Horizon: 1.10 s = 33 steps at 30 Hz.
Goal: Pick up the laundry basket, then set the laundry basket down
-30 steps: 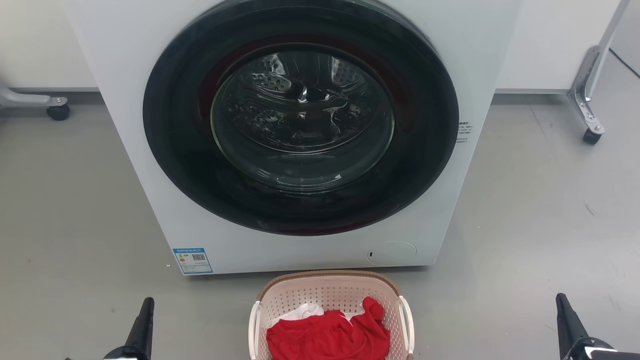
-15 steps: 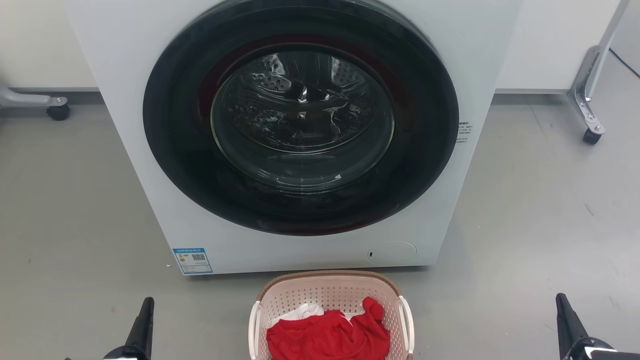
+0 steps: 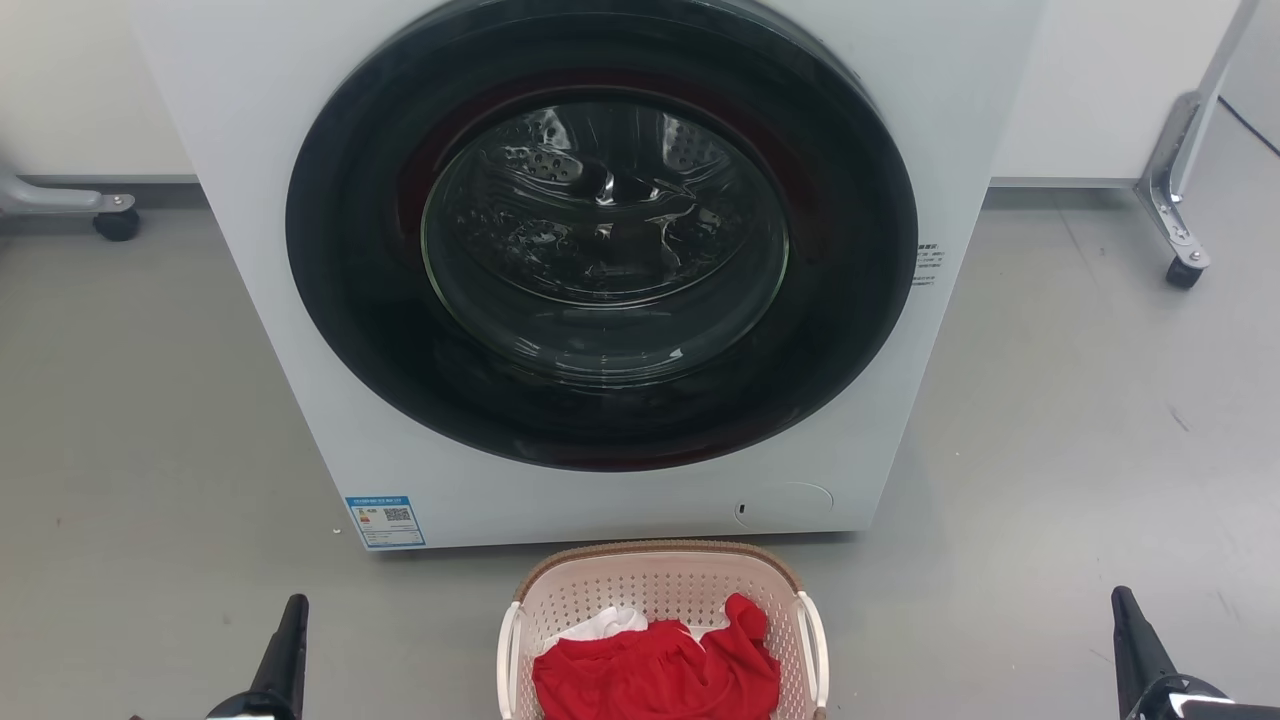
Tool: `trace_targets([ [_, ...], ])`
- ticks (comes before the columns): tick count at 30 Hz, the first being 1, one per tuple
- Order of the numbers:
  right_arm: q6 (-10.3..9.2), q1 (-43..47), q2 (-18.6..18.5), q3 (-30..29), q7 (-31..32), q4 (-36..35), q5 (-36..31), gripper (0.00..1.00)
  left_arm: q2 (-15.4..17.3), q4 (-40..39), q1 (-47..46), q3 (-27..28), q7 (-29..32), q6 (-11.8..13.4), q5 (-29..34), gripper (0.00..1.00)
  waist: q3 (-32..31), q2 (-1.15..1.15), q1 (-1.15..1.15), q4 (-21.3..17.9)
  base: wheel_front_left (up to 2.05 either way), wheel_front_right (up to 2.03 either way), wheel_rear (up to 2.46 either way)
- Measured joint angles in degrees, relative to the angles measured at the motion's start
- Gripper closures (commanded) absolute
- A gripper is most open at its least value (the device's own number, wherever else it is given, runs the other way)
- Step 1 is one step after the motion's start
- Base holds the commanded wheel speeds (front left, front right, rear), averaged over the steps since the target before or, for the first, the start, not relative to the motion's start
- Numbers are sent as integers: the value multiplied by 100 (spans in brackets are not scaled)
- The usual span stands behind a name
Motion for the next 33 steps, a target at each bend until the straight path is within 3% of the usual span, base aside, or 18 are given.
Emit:
trace_targets([
  [33, 1, 0, 0, 1, -1, -2, 1, 100, 0, -1, -1, -1, 0, 0, 0, 100, 1, 0, 0, 0, 0, 0, 0],
])
